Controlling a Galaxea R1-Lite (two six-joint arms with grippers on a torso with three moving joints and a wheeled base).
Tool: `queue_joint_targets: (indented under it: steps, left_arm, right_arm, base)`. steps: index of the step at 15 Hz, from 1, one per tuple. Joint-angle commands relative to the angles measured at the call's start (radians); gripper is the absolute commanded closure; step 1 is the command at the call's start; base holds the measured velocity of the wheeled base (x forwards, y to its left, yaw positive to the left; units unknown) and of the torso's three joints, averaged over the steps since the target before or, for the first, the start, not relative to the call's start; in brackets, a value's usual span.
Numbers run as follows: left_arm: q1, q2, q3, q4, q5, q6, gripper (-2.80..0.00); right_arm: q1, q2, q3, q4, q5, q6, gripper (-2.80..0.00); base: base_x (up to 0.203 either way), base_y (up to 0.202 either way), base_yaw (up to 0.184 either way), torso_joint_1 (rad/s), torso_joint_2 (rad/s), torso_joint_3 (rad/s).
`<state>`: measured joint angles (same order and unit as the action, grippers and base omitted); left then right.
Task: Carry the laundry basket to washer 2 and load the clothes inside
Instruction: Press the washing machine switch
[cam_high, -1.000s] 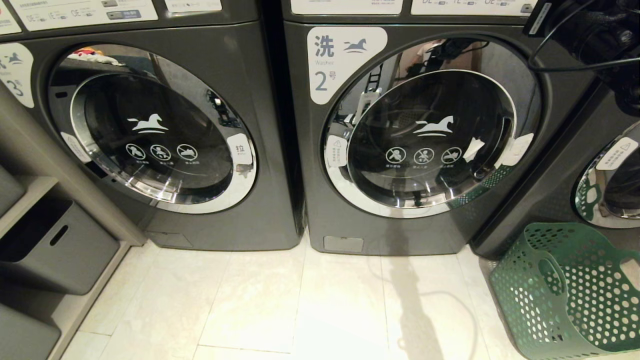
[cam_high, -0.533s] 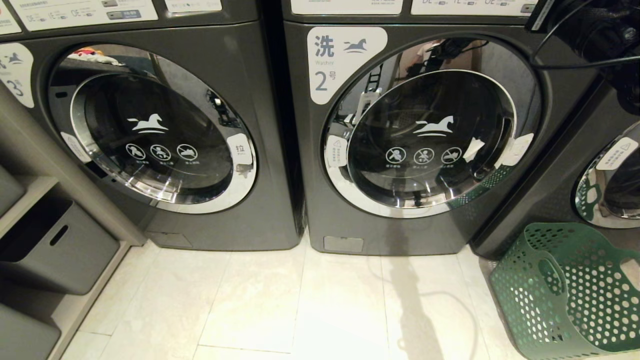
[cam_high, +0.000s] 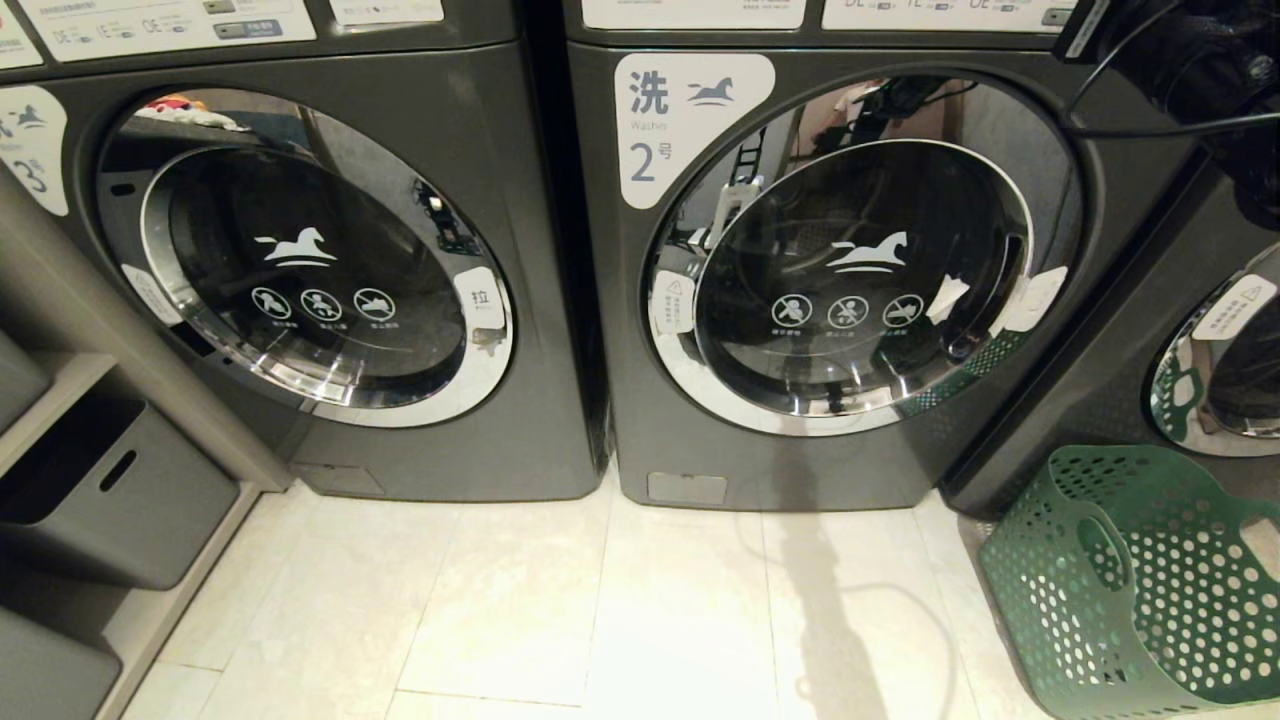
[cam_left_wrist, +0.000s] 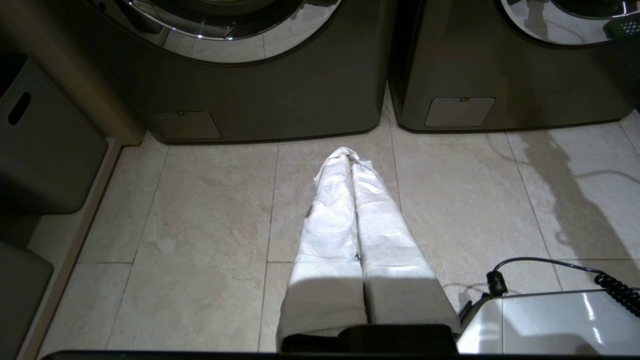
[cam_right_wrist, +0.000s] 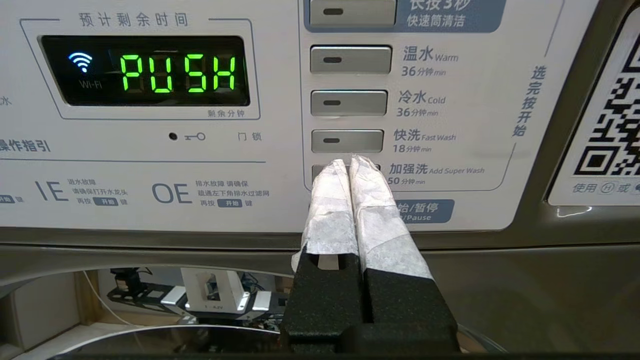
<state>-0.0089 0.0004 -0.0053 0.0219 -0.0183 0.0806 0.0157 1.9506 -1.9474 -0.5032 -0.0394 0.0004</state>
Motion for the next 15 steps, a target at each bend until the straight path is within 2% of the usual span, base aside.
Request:
queue_joint_targets:
  steps: [1,15]
  left_arm:
    - [0.000,0.000,-0.001,0.000,0.000,0.001,0.00]
    - [0.000,0.000,0.001,0.000,-0.002,0.001,0.00]
  right_arm:
    - [-0.005,0.004,-0.001,-0.003,0.001,0.001,0.00]
    - [-0.010,0.004,-0.001,-0.037,0.017,0.037,0.00]
  base:
    - [0.000,0.000,0.000,0.000,0.00,0.000]
    - [0.000,0.000,0.000,0.000,0.00,0.000]
